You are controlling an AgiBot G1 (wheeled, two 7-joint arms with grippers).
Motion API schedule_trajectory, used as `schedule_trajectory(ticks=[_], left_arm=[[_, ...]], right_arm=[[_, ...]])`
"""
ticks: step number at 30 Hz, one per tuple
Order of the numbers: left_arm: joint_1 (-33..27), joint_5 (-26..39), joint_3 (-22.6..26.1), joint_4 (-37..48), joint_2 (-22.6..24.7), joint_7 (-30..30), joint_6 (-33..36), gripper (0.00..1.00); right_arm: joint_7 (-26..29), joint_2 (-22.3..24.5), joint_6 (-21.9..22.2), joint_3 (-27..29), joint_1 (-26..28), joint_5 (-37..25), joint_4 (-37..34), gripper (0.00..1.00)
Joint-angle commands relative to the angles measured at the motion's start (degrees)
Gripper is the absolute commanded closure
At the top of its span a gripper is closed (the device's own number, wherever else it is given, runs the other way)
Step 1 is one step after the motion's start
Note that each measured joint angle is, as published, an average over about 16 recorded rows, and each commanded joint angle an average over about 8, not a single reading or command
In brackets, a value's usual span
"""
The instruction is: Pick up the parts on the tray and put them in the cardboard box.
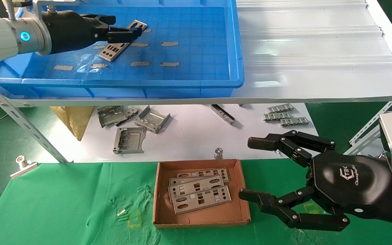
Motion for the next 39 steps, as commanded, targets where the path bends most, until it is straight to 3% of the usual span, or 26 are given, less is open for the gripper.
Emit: schedule_trajectory(ticks=[1,26,34,39], left_arm=[[0.1,0.1,0.0,0.1,0.2,0.2,-0.6,1.0],[-0.4,-0.1,-0.1,-0.1,0.6,0.9,-2.6,1.0],[-1.5,-1.3,-0.9,-0.7,0.2,1.3,-0.6,1.0],[-2.3,-2.6,-1.7,-1.7,-0.4,2.4,4.5,1.0]], right_arm=[[0.0,0.0,0.0,0.0,0.0,0.0,0.0,0.0],[0.0,0.0,0.0,0.0,0.0,0.0,0.0,0.0],[0.0,0.0,0.0,0.0,0.0,0.0,0.0,0.0],[0.0,0.0,0.0,0.0,0.0,0.0,0.0,0.0]])
